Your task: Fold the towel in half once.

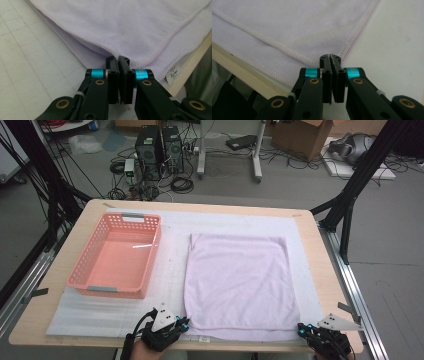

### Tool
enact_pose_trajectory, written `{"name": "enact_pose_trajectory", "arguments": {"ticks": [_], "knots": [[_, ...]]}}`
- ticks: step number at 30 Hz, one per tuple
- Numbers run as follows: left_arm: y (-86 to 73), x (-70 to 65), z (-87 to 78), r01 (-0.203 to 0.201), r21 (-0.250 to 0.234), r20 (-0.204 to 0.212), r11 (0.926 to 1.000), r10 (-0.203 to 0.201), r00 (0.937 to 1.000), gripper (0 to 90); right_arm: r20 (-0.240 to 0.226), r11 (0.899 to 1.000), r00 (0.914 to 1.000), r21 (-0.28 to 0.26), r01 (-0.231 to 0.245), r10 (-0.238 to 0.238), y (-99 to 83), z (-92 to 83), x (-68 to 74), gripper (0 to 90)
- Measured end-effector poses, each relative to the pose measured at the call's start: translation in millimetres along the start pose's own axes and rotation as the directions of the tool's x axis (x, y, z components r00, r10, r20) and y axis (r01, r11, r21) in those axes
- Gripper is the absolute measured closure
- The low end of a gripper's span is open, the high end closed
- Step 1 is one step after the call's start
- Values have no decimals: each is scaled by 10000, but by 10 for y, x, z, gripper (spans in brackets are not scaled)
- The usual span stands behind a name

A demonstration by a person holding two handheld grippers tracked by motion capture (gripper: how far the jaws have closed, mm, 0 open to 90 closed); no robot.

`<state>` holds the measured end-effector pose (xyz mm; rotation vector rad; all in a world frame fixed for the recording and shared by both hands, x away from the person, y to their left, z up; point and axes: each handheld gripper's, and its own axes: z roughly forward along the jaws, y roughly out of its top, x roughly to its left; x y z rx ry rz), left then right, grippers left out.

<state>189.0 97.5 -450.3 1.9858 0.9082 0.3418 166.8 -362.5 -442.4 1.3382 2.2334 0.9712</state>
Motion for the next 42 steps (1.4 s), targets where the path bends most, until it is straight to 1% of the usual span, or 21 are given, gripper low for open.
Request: {"name": "enact_pose_trajectory", "arguments": {"ticks": [2, 4, 5, 7, 8, 9, 10, 11, 13, 14, 15, 16, 18, 20, 22, 26, 29, 36, 42], "knots": [[8, 12, -29, 126, -169, 58, 9998, -125, 9999, 870, -65, 10000, 10000, -76, -63, 63, -5, -3, -14, 890], [11, 26, -54, 387, -350, 206, 9986, -380, 9991, 870, -110, 9998, 9998, -122, -171, 170, -8, -7, -20, 889], [12, 33, -67, 413, -427, 214, 9982, -404, 9990, 870, -144, 9996, 9997, -200, -177, 174, -6, -15, -20, 876], [15, 46, -84, 574, -593, 326, 9966, -555, 9979, 870, -167, 9983, 9995, -513, -288, 279, 9, -44, -17, 765], [15, 52, -91, 581, -630, 342, 9963, -561, 9978, 870, -184, 9970, 9990, -655, -407, 396, 20, -62, -18, 711], [14, 53, -93, 591, -668, 354, 9960, -569, 9978, 869, -236, 9952, 9982, -805, -566, 548, 32, -70, -14, 682], [11, 54, -94, 600, -698, 378, 9958, -575, 9976, 869, -293, 9951, 9983, -832, -535, 512, 38, -62, -12, 673], [7, 51, -97, 625, -717, 378, 9955, -599, 9975, 869, -273, 9968, 9989, -698, -394, 376, 36, -37, -1, 650], [2, 52, -105, 652, -802, 380, 9946, -623, 9973, 869, -165, 9997, 9997, -183, -157, 154, 17, 45, 25, 653], [1, 55, -109, 682, -806, 398, 9944, -652, 9971, 869, -121, 9995, 9999, -295, -118, 115, 12, 48, 32, 669], [0, 57, -110, 694, -826, 405, 9942, -662, 9970, 870, -116, 9996, 9997, -216, -196, 193, 22, 47, 28, 728], [-2, 58, -112, 685, -849, 418, 9940, -651, 9970, 870, -51, 9998, 9999, -154, -91, 90, 27, 44, 31, 791], [-1, 57, -119, 733, -922, 423, 9930, -697, 9967, 870, 61, 9999, 9999, -115, 87, -86, 26, 39, 41, 847], [4, 56, -134, 816, -1077, 502, 9908, -766, 9958, 870, 85, 9999, 9999, -154, 77, -75, 32, 31, 49, 853], [5, 61, -151, 901, -1168, 561, 9891, -840, 9949, 871, 11, 9998, 10000, -203, 44, -43, 29, 15, 40, 852], [-18, 57, -203, 1006, -1244, 623, 9871, -934, 9937, 871, -86, 9990, 9999, -437, -109, 105, 33, -58, 23, 853], [-36, 52, -247, 1124, -1335, 703, 9847, -1037, 9921, 872, -201, 9984, 9996, -515, -218, 208, 32, -118, 31, 853], [-101, 5, -322, 1190, -1259, 764, 9849, -1099, 9910, 873, -274, 9989, 9995, -438, -160, 149, -35, -217, 91, 856], [-118, -50, -395, 1152, -1407, 827, 9833, -1043, 9911, 873, -320, 9977, 9993, -650, -210, 190, -67, -311, 120, 857]]}}
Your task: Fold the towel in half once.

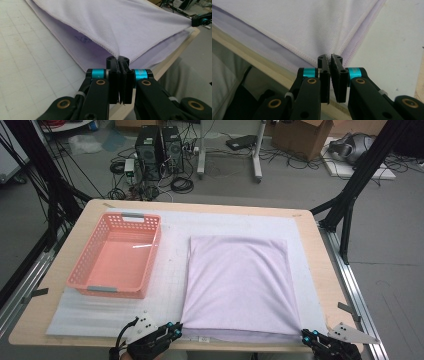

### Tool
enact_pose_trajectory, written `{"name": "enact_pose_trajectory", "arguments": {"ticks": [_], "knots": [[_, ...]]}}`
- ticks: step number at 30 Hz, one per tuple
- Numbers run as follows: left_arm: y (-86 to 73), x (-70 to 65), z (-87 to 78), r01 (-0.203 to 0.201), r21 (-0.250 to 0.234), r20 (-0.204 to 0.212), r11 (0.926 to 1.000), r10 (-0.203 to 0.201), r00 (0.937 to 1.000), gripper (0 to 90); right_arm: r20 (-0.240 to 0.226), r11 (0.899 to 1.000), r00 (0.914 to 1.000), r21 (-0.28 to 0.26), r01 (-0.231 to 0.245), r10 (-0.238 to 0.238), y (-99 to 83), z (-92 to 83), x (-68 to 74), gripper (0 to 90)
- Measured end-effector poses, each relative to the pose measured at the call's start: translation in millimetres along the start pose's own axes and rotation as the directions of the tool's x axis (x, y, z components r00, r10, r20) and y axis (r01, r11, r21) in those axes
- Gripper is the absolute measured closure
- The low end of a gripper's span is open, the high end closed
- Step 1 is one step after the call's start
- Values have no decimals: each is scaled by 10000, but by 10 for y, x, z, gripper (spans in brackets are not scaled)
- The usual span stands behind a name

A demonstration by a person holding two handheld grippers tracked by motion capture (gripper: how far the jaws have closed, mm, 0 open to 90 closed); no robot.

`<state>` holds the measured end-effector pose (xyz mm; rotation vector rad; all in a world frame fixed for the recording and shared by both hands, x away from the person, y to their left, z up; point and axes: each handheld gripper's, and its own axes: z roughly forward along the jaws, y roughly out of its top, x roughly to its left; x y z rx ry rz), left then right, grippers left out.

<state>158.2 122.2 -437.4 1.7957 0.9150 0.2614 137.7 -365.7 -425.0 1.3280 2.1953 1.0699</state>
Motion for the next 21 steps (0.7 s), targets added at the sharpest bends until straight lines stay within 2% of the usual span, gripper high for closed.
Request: {"name": "enact_pose_trajectory", "arguments": {"ticks": [7, 10, 12, 13, 15, 18, 21], "knots": [[-82, -38, -77, 46, 256, 56, 9997, -48, 10000, 872, -102, 9997, 9999, 207, 141, -139, -56, -76, 56, 857], [-139, -45, -53, 98, 748, 131, 9972, -109, 9999, 870, -12, 9987, 9996, 416, 279, -279, -78, -64, 74, 856], [-161, -42, -28, 77, 963, -48, 9953, -73, 10000, 851, 67, 9975, 9993, 606, 370, -375, -87, -42, 76, 848], [-156, -28, -24, 101, 942, -92, 9955, -93, 9999, 808, 55, 9976, 9994, 615, 330, -334, -91, -26, 70, 823], [-122, 6, -34, 514, 671, -223, 9964, -500, 9985, 616, 118, 9982, 9999, 579, 118, -125, -95, -22, 54, 690], [-52, 47, -66, 594, 90, -424, 9982, -590, 9974, 559, 171, 9998, 9997, -48, -174, 175, -73, -64, 19, 653], [-8, 99, -15, 760, -40, -448, 9971, -761, 9961, 560, 310, 9986, 9991, -453, -269, 283, -37, -66, 6, 658]]}}
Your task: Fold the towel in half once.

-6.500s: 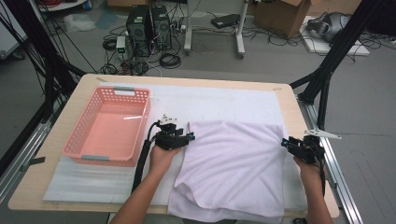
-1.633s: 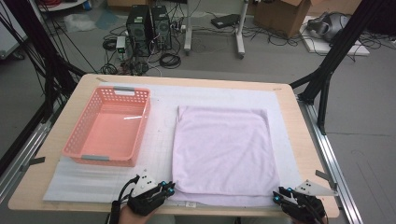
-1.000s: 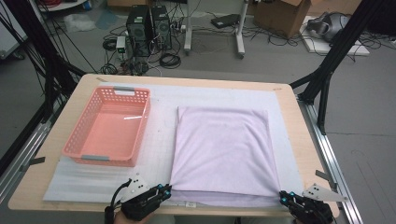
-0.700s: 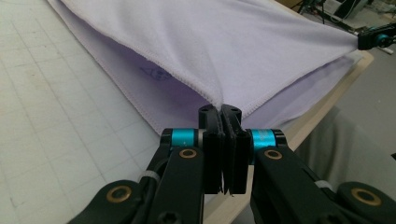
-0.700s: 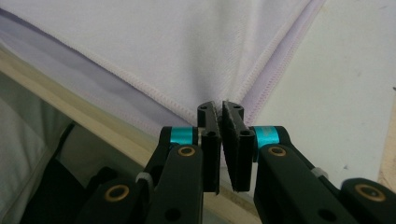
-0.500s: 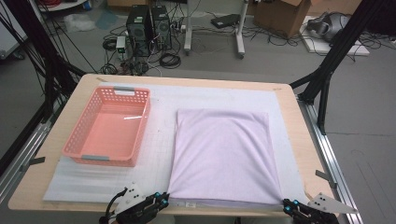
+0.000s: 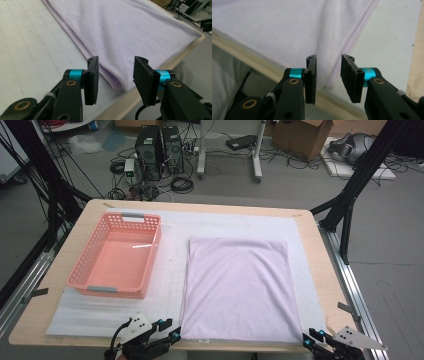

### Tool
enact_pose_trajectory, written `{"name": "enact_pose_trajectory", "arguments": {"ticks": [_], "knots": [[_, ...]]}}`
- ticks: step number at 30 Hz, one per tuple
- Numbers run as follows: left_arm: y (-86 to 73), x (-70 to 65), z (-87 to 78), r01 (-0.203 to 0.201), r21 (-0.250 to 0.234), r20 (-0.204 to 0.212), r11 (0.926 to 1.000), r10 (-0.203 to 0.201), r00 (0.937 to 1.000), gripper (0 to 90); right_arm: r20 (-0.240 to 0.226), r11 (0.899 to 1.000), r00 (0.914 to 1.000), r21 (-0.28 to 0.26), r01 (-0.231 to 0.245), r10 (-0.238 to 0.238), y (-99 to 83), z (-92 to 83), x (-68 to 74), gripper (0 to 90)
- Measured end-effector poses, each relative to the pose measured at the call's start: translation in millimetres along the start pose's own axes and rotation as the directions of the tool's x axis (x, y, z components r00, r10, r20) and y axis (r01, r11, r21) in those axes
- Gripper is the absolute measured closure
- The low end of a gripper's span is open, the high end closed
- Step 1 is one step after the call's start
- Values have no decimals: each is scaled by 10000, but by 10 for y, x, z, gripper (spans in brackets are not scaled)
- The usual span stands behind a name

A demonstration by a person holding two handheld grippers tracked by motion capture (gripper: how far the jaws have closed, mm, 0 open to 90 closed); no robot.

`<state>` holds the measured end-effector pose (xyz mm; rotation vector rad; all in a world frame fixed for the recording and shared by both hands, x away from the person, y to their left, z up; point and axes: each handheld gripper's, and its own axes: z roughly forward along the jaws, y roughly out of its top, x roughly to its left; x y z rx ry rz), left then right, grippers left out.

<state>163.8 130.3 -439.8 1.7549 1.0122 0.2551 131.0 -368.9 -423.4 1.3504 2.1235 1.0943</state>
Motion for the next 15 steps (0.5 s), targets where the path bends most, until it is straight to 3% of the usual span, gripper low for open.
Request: {"name": "enact_pose_trajectory", "arguments": {"ticks": [4, 7, 10, 11, 13, 15], "knots": [[35, 47, 184, 47, 339, -243, 9994, -39, 9997, 596, 278, 9998, 9994, 42, -218, 217, 46, 134, -50, 697], [38, 18, 309, -294, 744, -280, 9968, 315, 9991, 622, 202, 9990, 9994, 340, -273, 266, 65, 256, -71, 718], [7, -26, 413, -794, 1219, -337, 9894, 841, 9959, 624, 74, 9982, 9999, 584, -127, 122, 56, 338, -57, 718], [-4, -41, 424, -904, 1154, -420, 9892, 958, 9945, 650, 64, 9976, 10000, 698, -28, 23, 52, 360, -49, 733], [-6, -67, 424, -1192, 1273, -702, 9847, 1288, 9892, 788, -36, 9962, 9998, 858, 174, -172, 44, 396, -35, 821], [-2, -72, 413, -1090, 1313, -771, 9853, 1198, 9898, 861, -36, 9945, 9994, 986, 351, -349, 65, 394, -20, 865]]}}
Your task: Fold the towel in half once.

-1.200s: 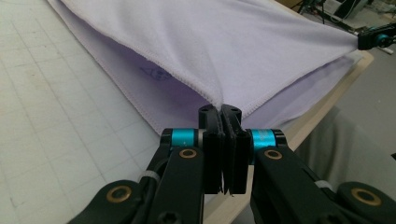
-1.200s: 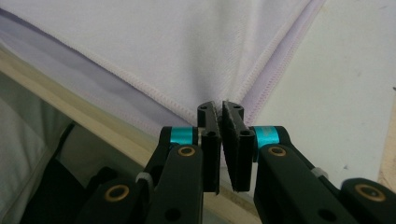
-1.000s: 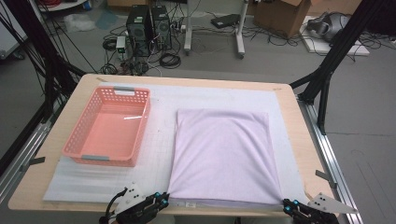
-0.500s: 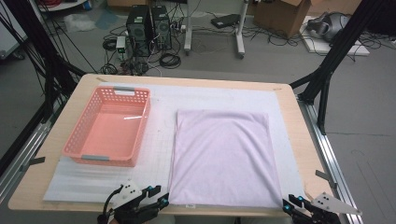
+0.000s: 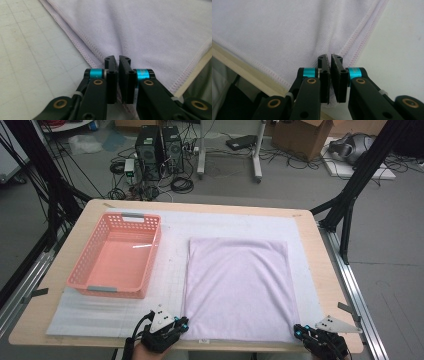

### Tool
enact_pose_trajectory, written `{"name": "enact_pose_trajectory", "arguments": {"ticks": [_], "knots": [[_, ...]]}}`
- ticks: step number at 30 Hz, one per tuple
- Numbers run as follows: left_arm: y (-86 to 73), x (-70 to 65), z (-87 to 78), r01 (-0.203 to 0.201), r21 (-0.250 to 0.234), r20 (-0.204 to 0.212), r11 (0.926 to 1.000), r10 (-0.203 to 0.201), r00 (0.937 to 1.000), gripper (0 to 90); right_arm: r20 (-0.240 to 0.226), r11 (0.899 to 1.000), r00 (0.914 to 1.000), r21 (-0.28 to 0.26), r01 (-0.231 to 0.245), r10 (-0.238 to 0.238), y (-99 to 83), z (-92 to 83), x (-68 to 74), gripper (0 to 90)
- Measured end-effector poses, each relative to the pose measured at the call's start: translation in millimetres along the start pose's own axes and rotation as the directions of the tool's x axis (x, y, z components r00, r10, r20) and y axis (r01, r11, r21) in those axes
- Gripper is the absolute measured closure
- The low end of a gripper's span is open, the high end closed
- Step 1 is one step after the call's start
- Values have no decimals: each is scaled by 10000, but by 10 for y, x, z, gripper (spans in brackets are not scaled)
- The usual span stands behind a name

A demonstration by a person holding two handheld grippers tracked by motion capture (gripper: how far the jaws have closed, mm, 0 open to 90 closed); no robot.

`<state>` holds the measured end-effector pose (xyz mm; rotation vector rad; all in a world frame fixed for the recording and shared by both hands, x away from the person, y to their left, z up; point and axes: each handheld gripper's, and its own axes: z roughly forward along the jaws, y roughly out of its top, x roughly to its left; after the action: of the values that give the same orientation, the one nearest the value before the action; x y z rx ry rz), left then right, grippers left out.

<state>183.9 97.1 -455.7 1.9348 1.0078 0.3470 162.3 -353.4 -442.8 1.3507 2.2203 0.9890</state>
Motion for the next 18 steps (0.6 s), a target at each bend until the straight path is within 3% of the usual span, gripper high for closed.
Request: {"name": "enact_pose_trajectory", "arguments": {"ticks": [6, 9, 12, 16, 18], "knots": [[-48, 90, -153, 459, 14, 234, 9989, -459, 9987, 867, 113, 9997, 9997, 129, -215, 213, -26, -156, -25, 870], [-35, 96, -161, 316, -134, 558, 9994, -308, 9980, 846, -45, 9993, 9994, 145, -333, 334, -54, -207, -59, 851], [46, 89, -127, 198, -395, 725, 9990, -169, 9972, 645, -80, 9980, 9983, -269, -574, 572, 2, -194, -111, 767], [180, 146, -76, 18, -898, 582, 9960, 34, 9983, 581, -19, 9967, 9988, -652, -480, 479, 108, -119, -152, 741], [230, 223, -17, 155, -1008, 490, 9948, -106, 9987, 575, 65, 9961, 9992, -788, -395, 401, 168, -68, -166, 741]]}}
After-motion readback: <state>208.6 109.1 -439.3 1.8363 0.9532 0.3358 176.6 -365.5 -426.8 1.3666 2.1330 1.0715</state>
